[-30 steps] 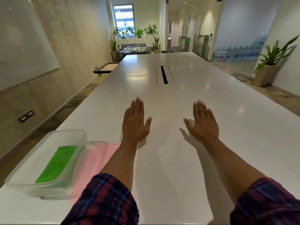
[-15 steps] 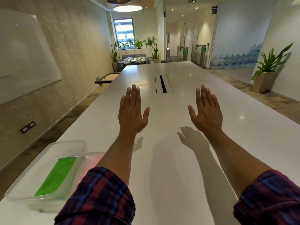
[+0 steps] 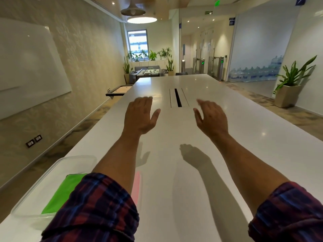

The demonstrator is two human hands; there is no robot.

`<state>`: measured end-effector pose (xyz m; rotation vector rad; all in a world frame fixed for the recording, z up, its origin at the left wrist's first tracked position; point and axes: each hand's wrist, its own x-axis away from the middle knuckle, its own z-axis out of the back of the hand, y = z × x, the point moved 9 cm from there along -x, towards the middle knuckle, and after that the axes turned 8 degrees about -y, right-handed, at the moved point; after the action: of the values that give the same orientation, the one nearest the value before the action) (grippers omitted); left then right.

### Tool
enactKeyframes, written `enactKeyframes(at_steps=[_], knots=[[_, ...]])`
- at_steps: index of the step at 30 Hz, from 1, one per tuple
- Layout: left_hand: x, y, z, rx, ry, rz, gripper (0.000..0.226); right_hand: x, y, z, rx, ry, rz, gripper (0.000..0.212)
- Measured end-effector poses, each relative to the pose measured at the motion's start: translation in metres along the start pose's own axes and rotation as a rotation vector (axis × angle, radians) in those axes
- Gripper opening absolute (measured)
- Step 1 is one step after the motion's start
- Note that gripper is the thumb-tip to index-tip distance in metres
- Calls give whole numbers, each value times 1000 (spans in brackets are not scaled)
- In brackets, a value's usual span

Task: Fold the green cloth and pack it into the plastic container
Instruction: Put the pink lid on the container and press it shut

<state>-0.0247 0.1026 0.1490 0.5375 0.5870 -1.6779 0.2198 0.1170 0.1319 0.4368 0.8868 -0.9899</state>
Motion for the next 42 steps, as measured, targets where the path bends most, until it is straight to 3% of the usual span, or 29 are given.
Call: enactKeyframes(at_steps=[2,4,7,11,14,16,19,24,28,32,38,42], knots=[[12,-6,-21,-75,-153,-50,65,13,-25,-20,-91,-108,105,19],[26,-19,-49,-132,-413,-21,63,25,-52,-39,-149,-240,203,8],[57,-41,-87,-156,-864,113,45,42,-90,-69,-261,-475,291,8],[92,-54,-105,-74,-1211,305,17,65,-132,-99,-368,-704,379,16],[119,-59,-109,-148,-1438,356,29,80,-153,-113,-417,-824,392,21],[132,-61,-112,-193,-1502,334,44,88,-162,-119,-432,-883,386,25],[139,-63,-118,-230,-1458,282,49,99,-169,-131,-385,-1003,362,33],[144,-62,-124,-227,-1274,244,38,113,-172,-148,-321,-1123,322,43],[143,-63,-124,-164,-1180,231,33,117,-175,-157,-343,-1151,251,41],[140,-61,-125,-114,-1138,218,11,119,-180,-164,-363,-1170,203,36],[127,-62,-122,-15,-1006,183,15,118,-176,-178,-386,-1165,47,51],[103,-67,-104,118,-848,189,12,110,-164,-178,-561,-1095,-143,57]])
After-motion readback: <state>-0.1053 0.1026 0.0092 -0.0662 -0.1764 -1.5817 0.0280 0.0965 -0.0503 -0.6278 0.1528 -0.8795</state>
